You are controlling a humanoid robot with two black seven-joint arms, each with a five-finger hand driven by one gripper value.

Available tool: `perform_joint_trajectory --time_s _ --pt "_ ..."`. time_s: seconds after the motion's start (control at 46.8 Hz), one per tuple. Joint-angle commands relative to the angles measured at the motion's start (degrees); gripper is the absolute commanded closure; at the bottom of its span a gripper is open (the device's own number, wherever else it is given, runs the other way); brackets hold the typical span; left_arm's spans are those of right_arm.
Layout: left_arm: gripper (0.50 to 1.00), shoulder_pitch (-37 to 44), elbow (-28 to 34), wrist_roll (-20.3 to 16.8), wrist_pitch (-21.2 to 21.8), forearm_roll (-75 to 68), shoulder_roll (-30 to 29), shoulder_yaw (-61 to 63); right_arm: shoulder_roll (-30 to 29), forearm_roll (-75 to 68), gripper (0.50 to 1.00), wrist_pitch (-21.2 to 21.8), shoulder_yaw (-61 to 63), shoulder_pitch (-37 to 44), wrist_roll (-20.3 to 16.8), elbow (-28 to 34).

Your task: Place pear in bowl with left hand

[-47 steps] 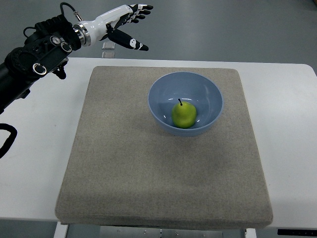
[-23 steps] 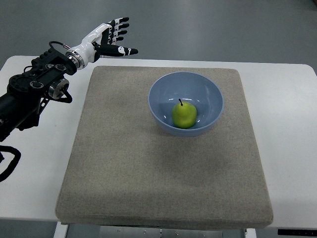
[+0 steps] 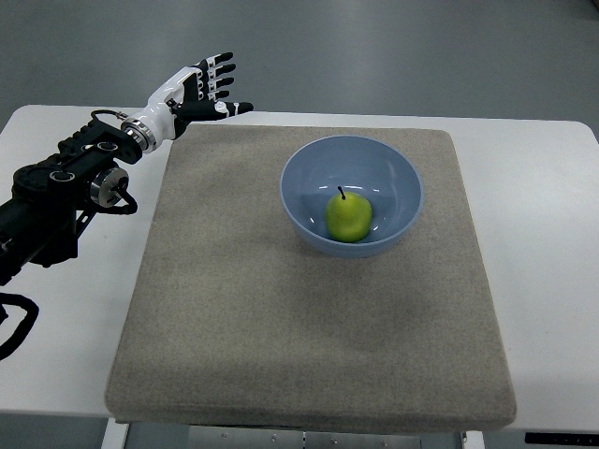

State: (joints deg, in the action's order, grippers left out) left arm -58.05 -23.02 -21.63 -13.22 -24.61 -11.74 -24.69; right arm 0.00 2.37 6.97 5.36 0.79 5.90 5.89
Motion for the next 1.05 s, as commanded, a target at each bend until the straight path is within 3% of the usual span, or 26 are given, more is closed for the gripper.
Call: perform_joint_trajectory --time_s 0.0,0.235,0.662,1.025 --pt "0.512 0.22 0.00 0.01 2.05 2.97 0.05 -1.24 0.00 0.00 0.574 -0.03 0.00 0.00 -0.01 0.00" --pt "0.510 3.38 0.00 -0.34 3.29 18.01 -0.03 -2.65 0.00 0.00 0.574 -0.03 0.00 0.00 -0.01 0.00" --pt "0.510 4.70 -0.09 -0.87 0.47 18.54 -0.12 -8.71 0.00 0.00 0.574 -0.03 0.00 0.00 -0.01 0.00" --pt "0.510 4.70 -0.09 -0.87 1.00 18.54 0.76 -8.89 0.00 0.18 0.574 0.06 0.09 0.09 -0.01 0.00"
